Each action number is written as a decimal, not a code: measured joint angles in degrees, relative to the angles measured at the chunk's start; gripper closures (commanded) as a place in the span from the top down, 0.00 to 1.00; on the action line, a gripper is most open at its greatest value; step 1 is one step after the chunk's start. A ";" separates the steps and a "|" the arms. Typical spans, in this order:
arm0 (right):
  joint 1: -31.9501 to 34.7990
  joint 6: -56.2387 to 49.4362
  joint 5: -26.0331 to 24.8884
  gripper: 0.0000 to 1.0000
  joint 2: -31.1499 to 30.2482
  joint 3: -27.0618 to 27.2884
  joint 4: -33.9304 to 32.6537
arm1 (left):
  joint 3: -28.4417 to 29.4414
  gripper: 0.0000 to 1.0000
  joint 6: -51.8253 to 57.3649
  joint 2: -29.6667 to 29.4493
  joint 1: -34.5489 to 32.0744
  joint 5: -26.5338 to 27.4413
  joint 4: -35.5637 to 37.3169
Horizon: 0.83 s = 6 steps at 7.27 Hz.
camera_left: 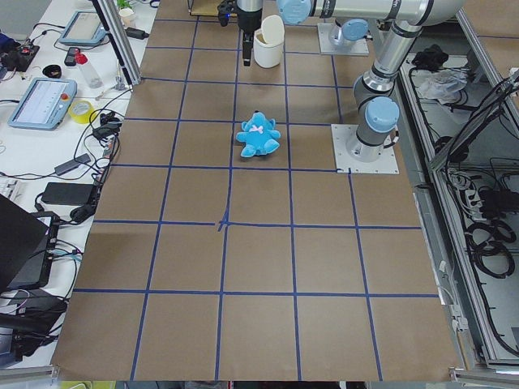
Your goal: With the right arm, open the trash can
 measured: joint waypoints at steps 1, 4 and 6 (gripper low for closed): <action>0.01 0.11 0.10 1.00 0.00 0.03 -0.17 | 0.00 1.00 0.00 0.00 0.00 0.00 0.00; 0.06 0.12 0.26 1.00 -0.04 0.23 -1.17 | 0.00 1.00 0.00 0.03 0.00 0.00 0.00; 0.07 0.12 0.36 1.00 -0.07 0.26 -1.30 | 0.03 1.00 0.00 0.00 0.00 0.00 0.00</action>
